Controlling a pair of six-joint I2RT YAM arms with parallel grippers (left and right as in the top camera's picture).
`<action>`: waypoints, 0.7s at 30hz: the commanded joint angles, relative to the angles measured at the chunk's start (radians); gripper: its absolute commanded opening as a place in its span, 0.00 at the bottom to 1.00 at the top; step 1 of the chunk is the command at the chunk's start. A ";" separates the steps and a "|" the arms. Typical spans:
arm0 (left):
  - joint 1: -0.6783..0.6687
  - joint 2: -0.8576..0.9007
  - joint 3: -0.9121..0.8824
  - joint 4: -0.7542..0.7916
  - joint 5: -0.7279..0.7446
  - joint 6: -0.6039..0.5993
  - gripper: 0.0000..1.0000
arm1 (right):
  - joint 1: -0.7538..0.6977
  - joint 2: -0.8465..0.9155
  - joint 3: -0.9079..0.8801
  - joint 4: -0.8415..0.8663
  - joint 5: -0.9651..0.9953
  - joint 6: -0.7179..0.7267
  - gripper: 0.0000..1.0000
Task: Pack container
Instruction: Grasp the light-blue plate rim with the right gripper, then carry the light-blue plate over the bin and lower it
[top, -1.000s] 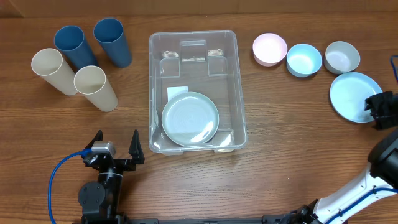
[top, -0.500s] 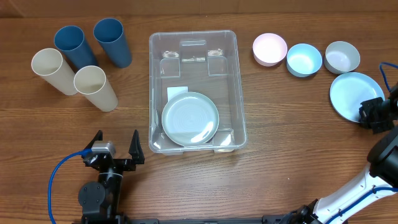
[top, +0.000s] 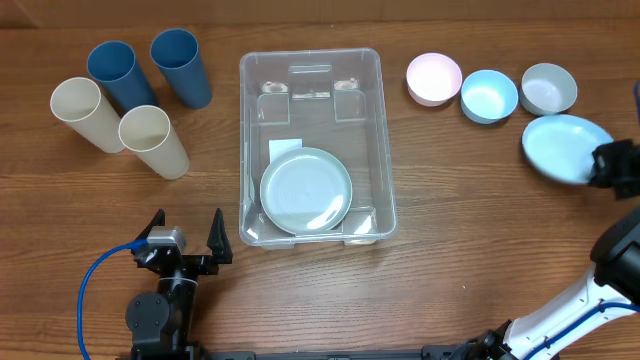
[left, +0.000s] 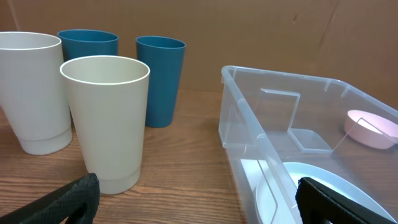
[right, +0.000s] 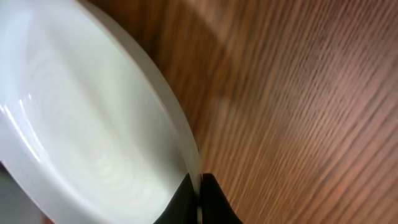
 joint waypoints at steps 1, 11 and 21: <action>0.006 -0.010 -0.003 -0.003 0.000 0.012 1.00 | 0.003 -0.127 0.156 -0.057 -0.077 0.016 0.04; 0.006 -0.010 -0.003 -0.003 0.000 0.012 1.00 | 0.177 -0.440 0.214 -0.151 -0.336 -0.129 0.04; 0.006 -0.010 -0.003 -0.003 0.000 0.012 1.00 | 0.955 -0.449 0.152 -0.233 -0.008 -0.233 0.04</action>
